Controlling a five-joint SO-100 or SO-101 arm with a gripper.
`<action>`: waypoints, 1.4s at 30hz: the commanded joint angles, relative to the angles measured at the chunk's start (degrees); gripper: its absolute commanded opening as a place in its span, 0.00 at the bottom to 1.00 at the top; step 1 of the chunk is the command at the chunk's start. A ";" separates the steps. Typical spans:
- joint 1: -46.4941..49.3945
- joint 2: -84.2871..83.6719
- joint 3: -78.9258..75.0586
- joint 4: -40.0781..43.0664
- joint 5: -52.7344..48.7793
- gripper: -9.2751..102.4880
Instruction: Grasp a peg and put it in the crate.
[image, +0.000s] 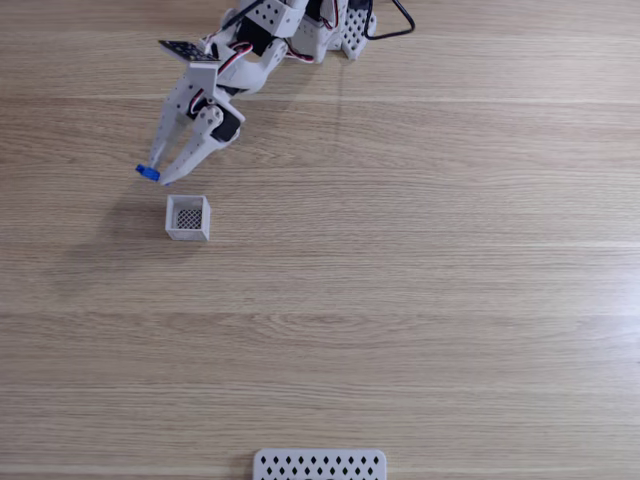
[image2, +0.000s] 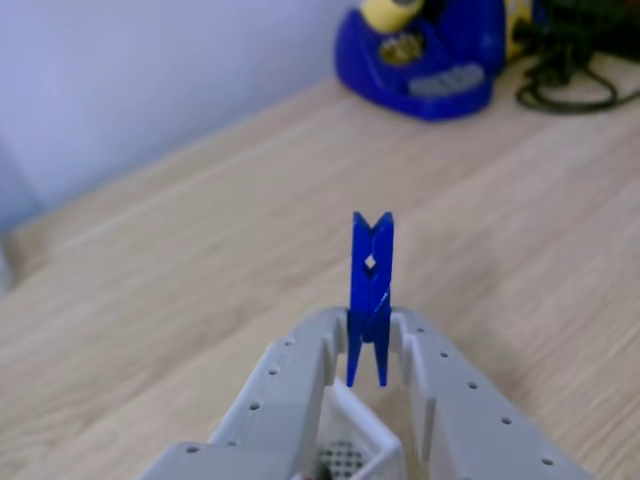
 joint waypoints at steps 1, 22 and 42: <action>0.35 2.90 -1.32 -2.64 0.09 0.08; -4.48 -11.95 -9.05 -2.72 0.09 0.08; -4.48 -15.82 -10.55 -2.55 0.09 0.22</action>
